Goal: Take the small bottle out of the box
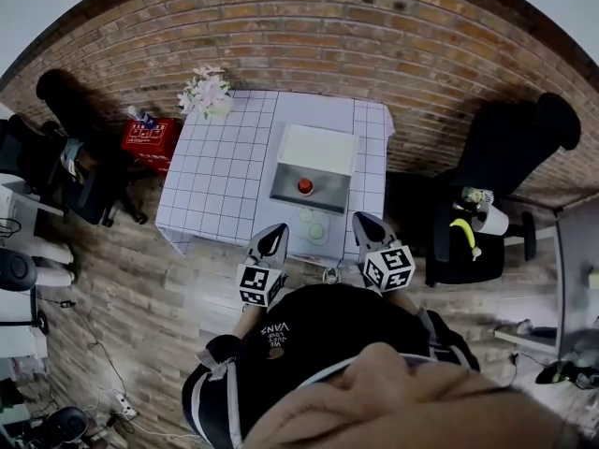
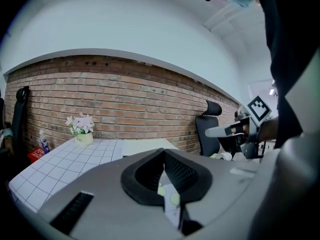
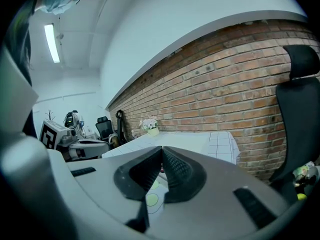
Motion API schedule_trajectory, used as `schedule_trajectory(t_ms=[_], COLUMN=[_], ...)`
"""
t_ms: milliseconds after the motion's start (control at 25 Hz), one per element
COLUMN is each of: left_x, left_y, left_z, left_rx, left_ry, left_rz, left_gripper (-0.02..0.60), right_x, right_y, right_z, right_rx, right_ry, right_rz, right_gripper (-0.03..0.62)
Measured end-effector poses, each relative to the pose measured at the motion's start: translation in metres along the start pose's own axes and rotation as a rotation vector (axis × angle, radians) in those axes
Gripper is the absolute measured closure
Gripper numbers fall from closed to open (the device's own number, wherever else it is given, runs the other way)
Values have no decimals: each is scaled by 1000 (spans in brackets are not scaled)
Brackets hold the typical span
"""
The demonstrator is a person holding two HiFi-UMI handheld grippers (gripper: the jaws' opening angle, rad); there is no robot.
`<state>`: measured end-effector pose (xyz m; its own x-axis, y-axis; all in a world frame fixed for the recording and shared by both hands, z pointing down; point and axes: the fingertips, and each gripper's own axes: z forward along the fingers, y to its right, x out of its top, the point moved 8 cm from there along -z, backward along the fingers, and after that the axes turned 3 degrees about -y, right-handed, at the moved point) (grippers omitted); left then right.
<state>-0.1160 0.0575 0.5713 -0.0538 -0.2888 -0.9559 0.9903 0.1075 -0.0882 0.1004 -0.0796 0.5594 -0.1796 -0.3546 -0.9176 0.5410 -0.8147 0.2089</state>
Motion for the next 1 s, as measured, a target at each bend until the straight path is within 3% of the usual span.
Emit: schedule_trajectory(t_ms=[560, 1000], left_x=[6, 13], left_y=[5, -23], left_z=[58, 81], left_rx=[8, -103], left_ry=[-6, -66], left_rz=[22, 79], left_gripper=[571, 571], right_x=[4, 5], right_y=[37, 27], right_z=[8, 26], right_rx=[41, -28], right_ry=[-38, -21], right_rz=[-20, 45], right_gripper=[592, 592])
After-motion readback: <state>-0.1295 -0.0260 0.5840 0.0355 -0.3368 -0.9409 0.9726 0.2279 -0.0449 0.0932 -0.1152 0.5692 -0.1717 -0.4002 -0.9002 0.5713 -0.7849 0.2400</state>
